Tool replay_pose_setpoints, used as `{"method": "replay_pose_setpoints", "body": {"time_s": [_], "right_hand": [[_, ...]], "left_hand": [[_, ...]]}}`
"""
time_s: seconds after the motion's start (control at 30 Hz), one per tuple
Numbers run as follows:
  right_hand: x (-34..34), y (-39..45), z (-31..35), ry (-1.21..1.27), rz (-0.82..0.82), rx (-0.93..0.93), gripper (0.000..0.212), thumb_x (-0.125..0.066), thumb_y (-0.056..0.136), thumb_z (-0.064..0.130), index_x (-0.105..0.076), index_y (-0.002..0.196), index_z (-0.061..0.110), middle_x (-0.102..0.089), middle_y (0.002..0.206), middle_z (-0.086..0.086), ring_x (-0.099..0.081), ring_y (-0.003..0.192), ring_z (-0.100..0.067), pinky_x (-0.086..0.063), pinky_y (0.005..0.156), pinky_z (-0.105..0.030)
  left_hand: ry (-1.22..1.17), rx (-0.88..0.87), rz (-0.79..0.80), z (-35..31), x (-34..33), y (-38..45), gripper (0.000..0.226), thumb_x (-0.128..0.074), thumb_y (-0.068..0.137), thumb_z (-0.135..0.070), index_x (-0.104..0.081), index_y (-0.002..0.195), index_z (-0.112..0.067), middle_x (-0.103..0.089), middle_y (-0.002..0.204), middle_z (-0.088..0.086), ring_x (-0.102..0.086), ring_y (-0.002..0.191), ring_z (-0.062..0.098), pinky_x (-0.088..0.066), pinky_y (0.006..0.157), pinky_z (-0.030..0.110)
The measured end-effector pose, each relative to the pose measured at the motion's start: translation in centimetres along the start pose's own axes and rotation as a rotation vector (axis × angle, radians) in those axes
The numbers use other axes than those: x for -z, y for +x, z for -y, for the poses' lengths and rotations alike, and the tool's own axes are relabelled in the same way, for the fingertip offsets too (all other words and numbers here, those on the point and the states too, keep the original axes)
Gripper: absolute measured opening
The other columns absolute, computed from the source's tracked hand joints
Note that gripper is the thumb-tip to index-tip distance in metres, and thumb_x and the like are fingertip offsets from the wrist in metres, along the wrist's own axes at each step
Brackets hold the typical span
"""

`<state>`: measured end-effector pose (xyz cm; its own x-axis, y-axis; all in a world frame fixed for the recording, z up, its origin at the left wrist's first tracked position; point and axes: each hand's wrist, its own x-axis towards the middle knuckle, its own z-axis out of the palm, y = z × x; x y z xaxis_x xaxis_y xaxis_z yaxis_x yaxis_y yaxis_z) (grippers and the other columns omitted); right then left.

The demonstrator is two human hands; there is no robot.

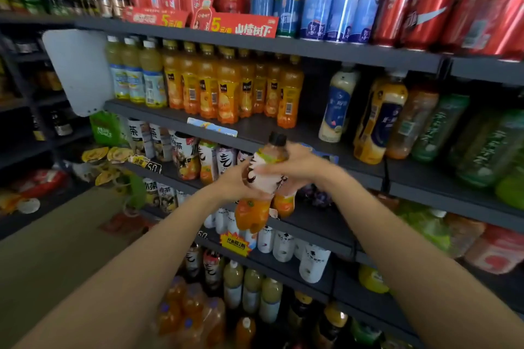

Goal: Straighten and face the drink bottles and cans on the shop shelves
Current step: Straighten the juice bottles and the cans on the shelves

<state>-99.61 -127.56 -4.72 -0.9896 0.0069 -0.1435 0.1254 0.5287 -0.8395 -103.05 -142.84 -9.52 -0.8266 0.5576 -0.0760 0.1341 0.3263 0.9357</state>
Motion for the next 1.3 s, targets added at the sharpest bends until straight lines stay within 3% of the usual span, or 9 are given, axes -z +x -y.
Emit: {"method": "replay_pose_setpoints", "body": {"time_s": [0.1,0.2,0.3,0.37,0.43,0.63,0.8,1.03,1.3], "right_hand": [[-2.9,1.9,-4.1,0.06,-0.073,-0.031,0.044,-0.084,0.066,0.031,-0.061,0.104,0.025,-0.067,0.103,0.0,-0.067,0.089,-0.017,-0.06,0.059,-0.035],[-3.9,3.4,-7.9,0.087,-0.166,-0.099,0.042,-0.084,0.067,0.031,-0.062,0.101,0.02,-0.069,0.099,-0.003,-0.068,0.082,-0.017,-0.06,0.06,-0.034],[-3.2,4.1,-11.1,-0.129,-0.308,-0.162,0.061,-0.081,0.063,0.046,-0.055,0.113,0.023,-0.068,0.102,-0.002,-0.066,0.093,-0.02,-0.058,0.071,-0.036],[-2.2,3.6,-12.8,-0.282,-0.391,-0.231,0.078,-0.077,0.067,0.051,-0.043,0.131,0.022,-0.065,0.11,-0.004,-0.061,0.102,-0.025,-0.053,0.08,-0.036],[-1.4,2.8,-14.6,-0.345,-0.489,-0.302,0.083,-0.072,0.074,0.049,-0.032,0.14,0.019,-0.062,0.114,-0.008,-0.059,0.105,-0.028,-0.05,0.079,-0.036],[-1.5,3.7,-17.3,-0.22,-0.735,-0.416,0.083,-0.072,0.075,0.047,-0.028,0.141,0.02,-0.06,0.12,-0.01,-0.059,0.105,-0.031,-0.05,0.08,-0.04],[-2.7,7.0,-16.9,-0.167,-0.745,-0.47,0.09,-0.07,0.077,0.046,-0.02,0.147,0.017,-0.053,0.129,-0.013,-0.054,0.114,-0.034,-0.048,0.086,-0.042],[-2.0,11.1,-16.4,-0.001,-0.67,-0.55,0.079,-0.068,0.078,0.038,-0.023,0.14,0.018,-0.051,0.13,-0.013,-0.051,0.118,-0.035,-0.044,0.089,-0.039],[-3.4,12.5,-18.7,0.223,-0.719,-0.64,0.077,-0.063,0.084,0.033,-0.021,0.145,0.011,-0.044,0.14,-0.015,-0.045,0.125,-0.036,-0.04,0.101,-0.046]], "left_hand": [[0.047,0.003,0.049,3.5,-0.5,2.6,0.074,-0.073,0.071,0.009,-0.04,0.131,-0.017,-0.054,0.108,-0.009,-0.053,0.114,0.017,-0.049,0.073,0.012],[0.168,0.0,0.097,6.4,-1.8,5.6,0.073,-0.08,0.068,0.001,-0.043,0.127,-0.02,-0.056,0.112,-0.008,-0.053,0.116,0.017,-0.047,0.088,0.024],[0.242,0.041,0.189,7.5,-3.7,8.9,0.067,-0.077,0.074,-0.009,-0.04,0.13,-0.018,-0.048,0.123,-0.011,-0.048,0.112,0.009,-0.041,0.09,0.019],[0.29,0.08,0.261,7.6,-4.7,11.1,0.07,-0.075,0.078,-0.02,-0.039,0.137,-0.012,-0.046,0.137,0.001,-0.047,0.122,0.019,-0.04,0.101,0.028],[0.341,0.108,0.276,7.8,-5.6,12.7,0.07,-0.068,0.084,-0.018,-0.031,0.143,-0.013,-0.039,0.142,0.003,-0.042,0.128,0.023,-0.038,0.098,0.023],[0.405,0.076,0.279,10.2,-6.5,14.4,0.078,-0.065,0.085,-0.015,-0.021,0.147,-0.025,-0.022,0.153,0.01,-0.03,0.137,0.025,-0.033,0.108,0.031],[0.47,0.025,0.292,10.5,-6.5,15.3,0.082,-0.066,0.084,-0.018,-0.016,0.148,-0.027,0.003,0.156,0.009,-0.014,0.143,0.027,-0.027,0.112,0.033],[0.453,0.032,0.294,10.2,-6.6,15.7,0.084,-0.062,0.084,-0.012,-0.012,0.147,-0.035,0.006,0.156,0.007,-0.019,0.141,0.027,-0.033,0.104,0.029],[0.499,0.004,0.355,9.6,-4.4,15.3,0.073,-0.06,0.088,-0.014,-0.02,0.148,-0.024,-0.007,0.157,0.0,-0.023,0.14,0.021,-0.033,0.106,0.026]]}}
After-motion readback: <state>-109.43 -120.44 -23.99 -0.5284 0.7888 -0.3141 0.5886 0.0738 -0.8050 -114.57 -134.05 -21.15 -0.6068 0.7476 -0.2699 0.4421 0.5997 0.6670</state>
